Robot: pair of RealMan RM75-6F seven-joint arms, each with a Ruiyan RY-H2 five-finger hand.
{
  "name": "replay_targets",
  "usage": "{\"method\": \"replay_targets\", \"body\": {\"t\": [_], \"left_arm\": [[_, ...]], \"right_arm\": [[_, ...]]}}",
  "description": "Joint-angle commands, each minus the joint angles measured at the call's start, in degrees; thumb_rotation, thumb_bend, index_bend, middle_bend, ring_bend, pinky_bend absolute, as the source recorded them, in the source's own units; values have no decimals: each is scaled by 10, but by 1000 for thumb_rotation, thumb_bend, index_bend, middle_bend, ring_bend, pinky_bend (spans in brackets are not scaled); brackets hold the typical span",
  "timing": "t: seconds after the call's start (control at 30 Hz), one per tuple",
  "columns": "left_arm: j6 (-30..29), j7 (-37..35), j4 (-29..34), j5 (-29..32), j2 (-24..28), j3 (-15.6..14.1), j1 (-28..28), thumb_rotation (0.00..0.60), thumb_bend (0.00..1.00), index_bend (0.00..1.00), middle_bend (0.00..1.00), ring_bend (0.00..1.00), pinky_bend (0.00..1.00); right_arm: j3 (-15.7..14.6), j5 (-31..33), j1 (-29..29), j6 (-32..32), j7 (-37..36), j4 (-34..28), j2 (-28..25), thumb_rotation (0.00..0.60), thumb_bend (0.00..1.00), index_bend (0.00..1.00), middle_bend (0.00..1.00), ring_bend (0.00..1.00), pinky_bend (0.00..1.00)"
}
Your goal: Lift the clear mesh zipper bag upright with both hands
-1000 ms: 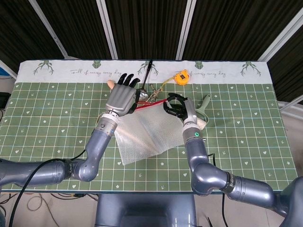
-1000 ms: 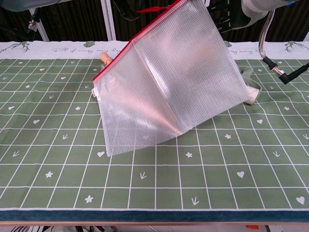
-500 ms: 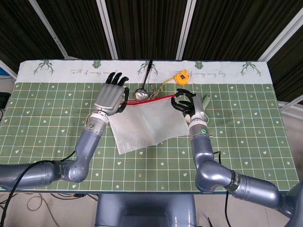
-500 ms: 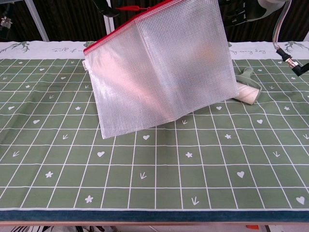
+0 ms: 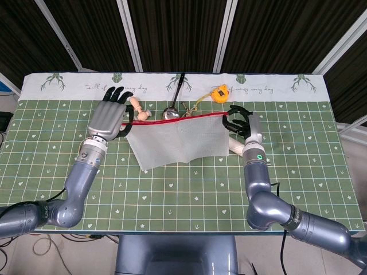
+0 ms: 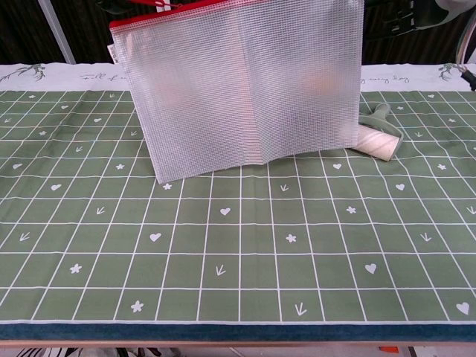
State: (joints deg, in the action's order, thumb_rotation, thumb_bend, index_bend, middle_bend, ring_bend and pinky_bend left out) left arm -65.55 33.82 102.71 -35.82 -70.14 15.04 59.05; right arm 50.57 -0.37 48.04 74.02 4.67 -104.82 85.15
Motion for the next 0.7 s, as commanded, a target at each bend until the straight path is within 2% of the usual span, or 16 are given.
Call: {"method": "replay_targets", "body": {"t": [0.03,0.7], "left_arm": [[1,-13,6,-8,14,-4,-13,600,378,617,159,0,0],[7,-52,15,-39,68,-7,-58,600,378,611,159,0,0]], "right_arm": [[-1,0,-4,-1,0,2,-5,600,611,683,238,45,233],[0,3,-16,-4,-6,15,-25,600,611,683,238,45,233]]}}
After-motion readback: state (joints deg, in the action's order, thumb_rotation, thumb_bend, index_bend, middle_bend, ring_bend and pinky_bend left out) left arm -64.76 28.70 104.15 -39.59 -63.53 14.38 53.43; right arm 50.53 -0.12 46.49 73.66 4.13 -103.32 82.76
